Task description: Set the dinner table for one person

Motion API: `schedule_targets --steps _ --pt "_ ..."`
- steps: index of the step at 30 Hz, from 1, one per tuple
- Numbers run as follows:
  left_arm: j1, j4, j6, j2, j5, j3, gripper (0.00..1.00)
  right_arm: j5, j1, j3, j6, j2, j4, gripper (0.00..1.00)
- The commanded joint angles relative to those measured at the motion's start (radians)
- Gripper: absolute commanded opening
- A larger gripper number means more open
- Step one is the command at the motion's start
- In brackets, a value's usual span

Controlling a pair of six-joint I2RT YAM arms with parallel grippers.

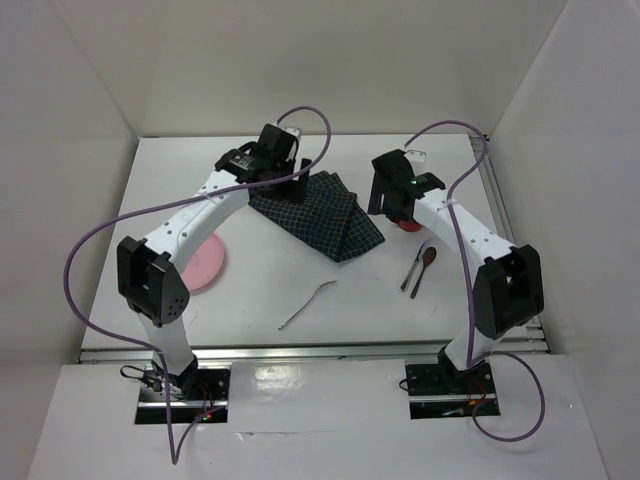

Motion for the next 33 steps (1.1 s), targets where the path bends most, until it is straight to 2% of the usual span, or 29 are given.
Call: schedule_targets --steps 1,6,9,12,14,15,16,18,21,27,33 --pt "-0.044 -0.023 -0.026 0.081 0.046 0.116 1.00 -0.016 -0.005 -0.035 0.016 -0.100 -0.009 1.00" --pt "-0.081 -0.013 -0.026 0.199 0.088 0.207 1.00 -0.096 -0.015 -0.116 0.016 -0.226 -0.029 1.00" --pt "-0.114 -0.014 -0.026 0.308 0.074 0.316 1.00 -0.123 -0.025 -0.175 0.016 -0.322 -0.041 0.99" --pt "-0.144 -0.053 -0.015 0.446 0.049 0.513 1.00 -0.168 -0.025 -0.218 0.027 -0.407 -0.041 0.96" --pt "-0.144 -0.079 -0.015 0.538 0.049 0.594 1.00 -0.177 -0.025 -0.231 0.036 -0.438 -0.041 0.94" --pt "-0.144 -0.079 -0.024 0.558 0.040 0.621 0.96 -0.177 -0.025 -0.242 0.045 -0.462 -0.041 0.93" --pt "-0.144 -0.062 -0.024 0.572 0.040 0.635 0.93 -0.167 -0.034 -0.242 0.059 -0.472 -0.055 0.93" --pt "-0.144 -0.016 -0.015 0.597 0.021 0.635 0.80 -0.153 -0.034 -0.242 0.078 -0.481 -0.069 0.90" --pt "-0.144 0.045 -0.015 0.640 0.012 0.667 0.73 -0.153 -0.034 -0.251 0.087 -0.510 -0.078 0.88" --pt "-0.163 0.166 0.016 0.721 -0.011 0.726 0.76 -0.176 -0.034 -0.274 0.105 -0.542 -0.097 0.87" --pt "-0.199 0.239 0.121 0.787 -0.109 0.762 0.74 -0.194 -0.034 -0.304 0.124 -0.551 -0.097 0.90"
